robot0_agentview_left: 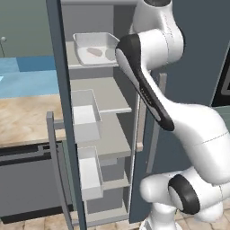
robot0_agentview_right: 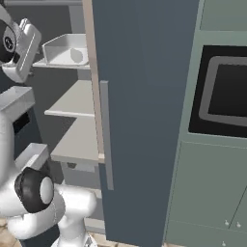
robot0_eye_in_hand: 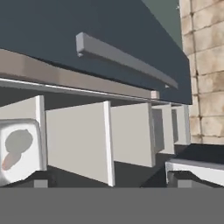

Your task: Take the carrot and lime out of the freezer and place them in the tupperware container on the counter. Then put the tupperware containing the vegetables back in the freezer.

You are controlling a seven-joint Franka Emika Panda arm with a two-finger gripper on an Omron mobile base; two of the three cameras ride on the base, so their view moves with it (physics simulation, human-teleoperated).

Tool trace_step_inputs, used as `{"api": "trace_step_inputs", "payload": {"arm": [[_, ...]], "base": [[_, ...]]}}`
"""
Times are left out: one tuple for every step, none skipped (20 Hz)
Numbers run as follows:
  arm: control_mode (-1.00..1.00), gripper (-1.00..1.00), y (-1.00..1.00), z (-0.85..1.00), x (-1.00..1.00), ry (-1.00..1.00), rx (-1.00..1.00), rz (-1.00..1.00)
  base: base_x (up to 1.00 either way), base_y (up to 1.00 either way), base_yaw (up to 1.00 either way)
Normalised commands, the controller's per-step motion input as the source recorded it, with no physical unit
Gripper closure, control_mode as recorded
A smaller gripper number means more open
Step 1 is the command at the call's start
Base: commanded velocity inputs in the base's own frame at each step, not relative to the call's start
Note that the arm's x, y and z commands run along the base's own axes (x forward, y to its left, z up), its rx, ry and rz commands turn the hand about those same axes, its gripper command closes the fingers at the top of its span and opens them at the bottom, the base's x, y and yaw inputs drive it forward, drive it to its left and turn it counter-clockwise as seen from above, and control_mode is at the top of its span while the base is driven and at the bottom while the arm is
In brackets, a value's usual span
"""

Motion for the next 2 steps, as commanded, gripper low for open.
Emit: {"api": "trace_step_inputs", "payload": {"arm": [[-1.00,-1.00,-0.31,-0.53,-1.00,0.00,0.00,0.00],[-1.00,-1.00,-0.28,-0.54,-1.00,0.00,0.00,0.00]], "base": [[0.00,0.00,0.00],[0.00,0.00,0.00]]}}
